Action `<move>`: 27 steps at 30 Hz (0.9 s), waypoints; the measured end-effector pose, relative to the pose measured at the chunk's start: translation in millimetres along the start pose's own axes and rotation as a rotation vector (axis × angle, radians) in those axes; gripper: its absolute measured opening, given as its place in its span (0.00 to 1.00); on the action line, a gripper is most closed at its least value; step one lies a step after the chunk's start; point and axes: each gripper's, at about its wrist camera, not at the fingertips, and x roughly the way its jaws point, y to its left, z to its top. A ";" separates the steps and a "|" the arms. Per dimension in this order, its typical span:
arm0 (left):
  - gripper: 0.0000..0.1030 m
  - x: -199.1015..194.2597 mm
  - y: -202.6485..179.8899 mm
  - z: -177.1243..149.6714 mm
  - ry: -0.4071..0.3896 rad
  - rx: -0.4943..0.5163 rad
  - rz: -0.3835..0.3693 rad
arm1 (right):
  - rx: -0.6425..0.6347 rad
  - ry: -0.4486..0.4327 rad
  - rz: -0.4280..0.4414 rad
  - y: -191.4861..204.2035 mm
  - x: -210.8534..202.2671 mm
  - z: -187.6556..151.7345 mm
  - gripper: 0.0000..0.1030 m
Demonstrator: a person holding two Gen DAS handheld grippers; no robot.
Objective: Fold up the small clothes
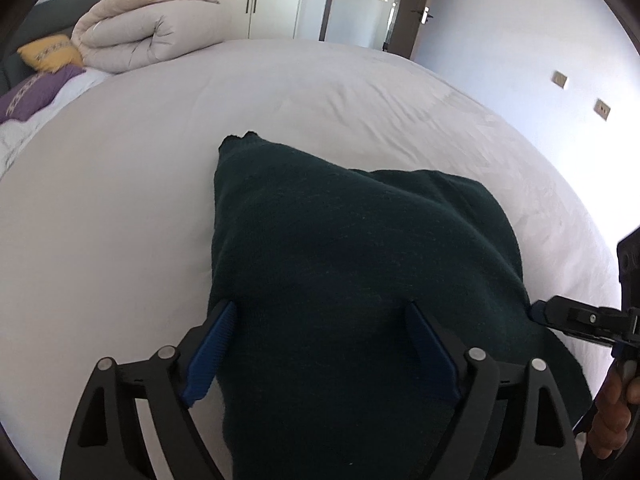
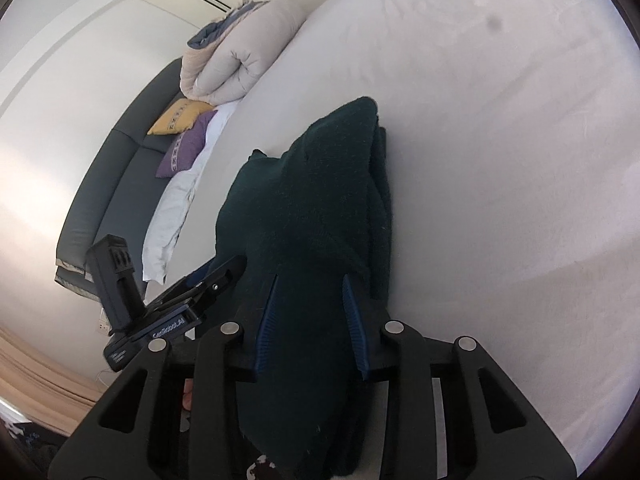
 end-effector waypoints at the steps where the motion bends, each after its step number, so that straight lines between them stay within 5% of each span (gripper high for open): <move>1: 0.85 -3.5 0.1 0.5 -0.004 0.001 0.002 | -0.007 -0.017 -0.046 -0.1 -10.6 -2.5 0.38; 6: 0.90 -45.3 -8.8 -5.2 -0.096 0.011 0.043 | -0.107 -0.096 -0.189 13.3 -57.7 -13.0 0.49; 8: 1.00 -72.4 -15.8 -9.0 -0.182 0.033 0.126 | -0.176 -0.175 -0.273 30.7 -77.5 -16.2 0.56; 15: 1.00 -182.6 -41.1 -9.3 -0.481 0.043 0.378 | -0.469 -0.490 -0.466 126.3 -128.8 -32.1 0.96; 17: 1.00 -210.1 -46.9 -7.3 -0.556 0.032 0.417 | -0.557 -0.614 -0.483 157.7 -143.6 -41.0 1.00; 22: 1.00 -267.1 -55.9 -17.6 -0.685 0.015 0.344 | -0.672 -0.784 -0.443 208.9 -176.0 -56.1 1.00; 27: 1.00 -279.4 -45.7 -16.5 -0.640 -0.058 0.297 | -0.624 -0.790 -0.346 220.1 -184.9 -61.0 1.00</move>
